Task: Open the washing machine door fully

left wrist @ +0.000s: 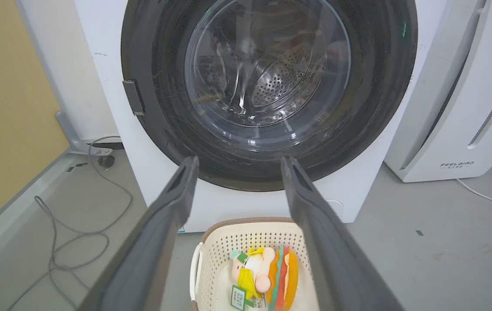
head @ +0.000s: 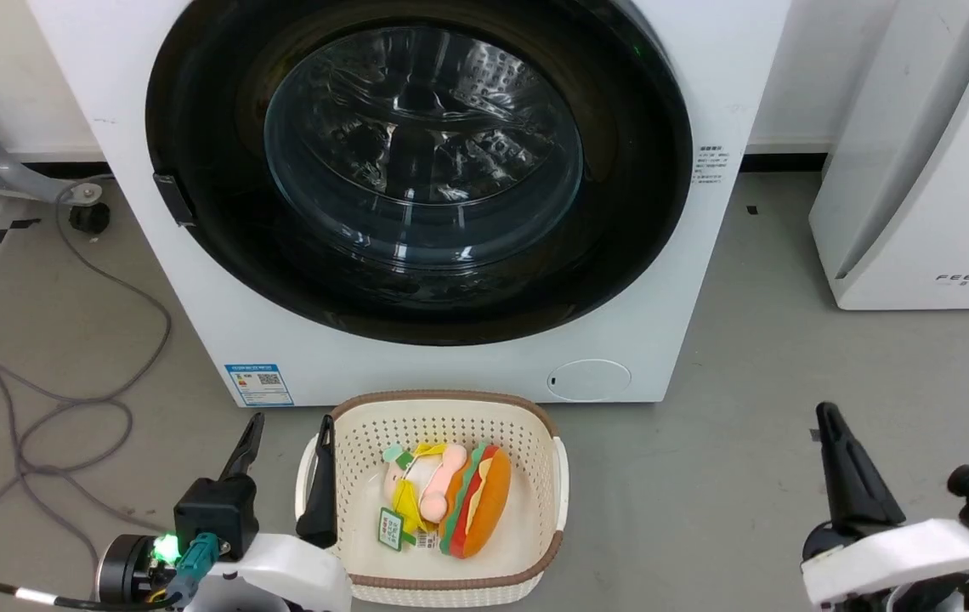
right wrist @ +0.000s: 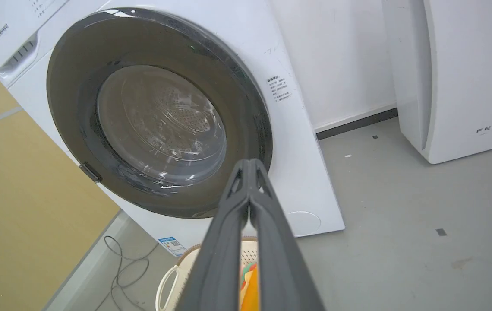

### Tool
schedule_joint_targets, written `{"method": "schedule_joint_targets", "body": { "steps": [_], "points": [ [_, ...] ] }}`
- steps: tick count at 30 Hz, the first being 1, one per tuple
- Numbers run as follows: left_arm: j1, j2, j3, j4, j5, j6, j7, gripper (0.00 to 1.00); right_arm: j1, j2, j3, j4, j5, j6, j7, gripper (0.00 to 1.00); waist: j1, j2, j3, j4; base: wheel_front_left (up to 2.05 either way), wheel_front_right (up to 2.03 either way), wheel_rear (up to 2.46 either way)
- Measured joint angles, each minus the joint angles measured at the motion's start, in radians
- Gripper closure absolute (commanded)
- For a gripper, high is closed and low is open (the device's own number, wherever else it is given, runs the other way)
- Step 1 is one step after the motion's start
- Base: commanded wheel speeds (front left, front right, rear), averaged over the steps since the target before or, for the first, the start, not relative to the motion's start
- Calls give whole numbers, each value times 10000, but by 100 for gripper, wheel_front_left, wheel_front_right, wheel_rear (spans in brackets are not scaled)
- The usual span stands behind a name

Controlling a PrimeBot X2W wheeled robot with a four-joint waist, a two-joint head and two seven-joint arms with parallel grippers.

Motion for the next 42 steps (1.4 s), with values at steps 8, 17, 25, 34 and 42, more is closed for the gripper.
{"method": "schedule_joint_targets", "body": {
  "steps": [8, 17, 25, 34, 42],
  "points": [
    [-127, 0, -92, 2, -86, 2, -161, 0, -683, 0, -330, 184, 2150, 0, -196, 100, 0, 0, 125, -34, 0, 0, 0],
    [-291, -2, -186, -13, -92, -2, -347, 0, -2242, -79, -926, 1407, 3931, 0, -382, 100, 0, 0, 429, -43, 0, 0, 0],
    [-652, -2, -270, -165, -178, -13, -533, 0, -4320, -614, -1011, 2997, 4947, -2, -558, 100, 0, 0, 834, -41, 0, 0, 0],
    [-1065, -4, -376, -303, -265, -88, -715, 0, -6998, -1542, -44, 4991, 5992, -2, -506, 100, 1, 0, 1369, 78, 0, 0, 0],
    [-1378, -4, -533, -422, -355, -90, -857, 0, -9504, -2107, 1283, 6924, 6357, -2, 399, 100, 1, 0, 1906, 188, 0, 0, 0]
  ]
}}
